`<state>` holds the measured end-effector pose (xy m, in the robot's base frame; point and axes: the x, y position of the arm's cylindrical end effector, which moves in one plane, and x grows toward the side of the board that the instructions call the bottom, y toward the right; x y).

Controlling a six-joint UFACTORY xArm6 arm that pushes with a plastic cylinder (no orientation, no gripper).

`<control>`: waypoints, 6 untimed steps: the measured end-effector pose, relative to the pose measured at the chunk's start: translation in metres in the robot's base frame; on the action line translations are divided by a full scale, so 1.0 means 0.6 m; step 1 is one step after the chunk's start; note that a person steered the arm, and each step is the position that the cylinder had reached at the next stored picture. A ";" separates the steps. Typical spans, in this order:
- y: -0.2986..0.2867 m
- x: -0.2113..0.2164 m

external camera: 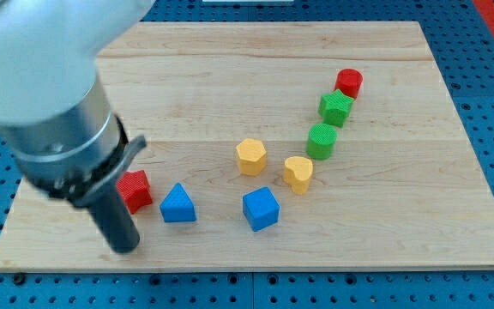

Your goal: Push the blue cube slightly to the upwards

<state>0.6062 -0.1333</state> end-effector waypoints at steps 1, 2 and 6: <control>0.145 0.001; 0.225 -0.011; 0.302 -0.055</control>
